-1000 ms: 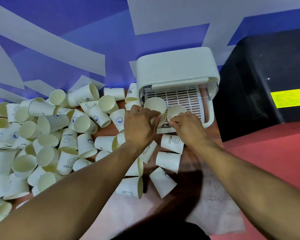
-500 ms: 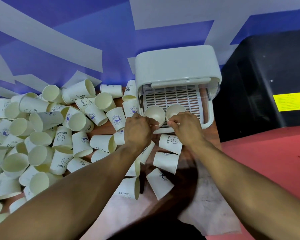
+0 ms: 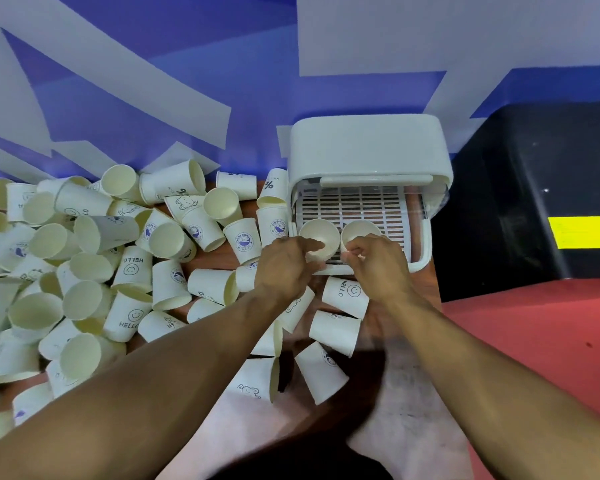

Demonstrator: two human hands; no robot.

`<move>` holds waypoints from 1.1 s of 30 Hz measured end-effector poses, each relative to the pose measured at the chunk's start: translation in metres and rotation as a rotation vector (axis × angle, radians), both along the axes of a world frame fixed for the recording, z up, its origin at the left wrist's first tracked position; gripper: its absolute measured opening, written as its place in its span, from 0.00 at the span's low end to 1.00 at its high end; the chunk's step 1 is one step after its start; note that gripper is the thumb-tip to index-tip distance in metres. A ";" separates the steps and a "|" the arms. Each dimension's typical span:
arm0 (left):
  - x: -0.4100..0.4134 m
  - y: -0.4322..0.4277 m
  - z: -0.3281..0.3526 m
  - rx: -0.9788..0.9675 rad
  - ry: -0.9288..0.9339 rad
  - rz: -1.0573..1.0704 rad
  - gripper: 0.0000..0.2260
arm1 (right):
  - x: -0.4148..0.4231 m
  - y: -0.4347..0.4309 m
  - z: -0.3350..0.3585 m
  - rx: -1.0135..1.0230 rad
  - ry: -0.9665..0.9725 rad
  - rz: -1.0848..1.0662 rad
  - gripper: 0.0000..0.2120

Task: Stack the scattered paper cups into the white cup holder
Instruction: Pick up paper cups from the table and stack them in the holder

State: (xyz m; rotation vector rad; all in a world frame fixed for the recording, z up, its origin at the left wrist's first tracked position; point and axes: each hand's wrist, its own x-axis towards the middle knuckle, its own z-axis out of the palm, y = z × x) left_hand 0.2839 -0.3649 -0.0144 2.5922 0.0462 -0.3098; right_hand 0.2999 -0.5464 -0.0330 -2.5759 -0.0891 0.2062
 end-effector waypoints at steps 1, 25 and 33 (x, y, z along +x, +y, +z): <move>-0.003 0.003 0.004 -0.032 -0.017 -0.004 0.16 | -0.002 0.002 0.003 -0.009 -0.027 -0.006 0.07; -0.026 0.170 0.005 -0.026 0.035 0.393 0.13 | 0.013 0.191 0.035 0.029 -0.135 0.342 0.13; -0.011 0.196 -0.019 0.077 0.096 0.293 0.14 | 0.036 0.230 0.012 -0.159 0.028 0.433 0.14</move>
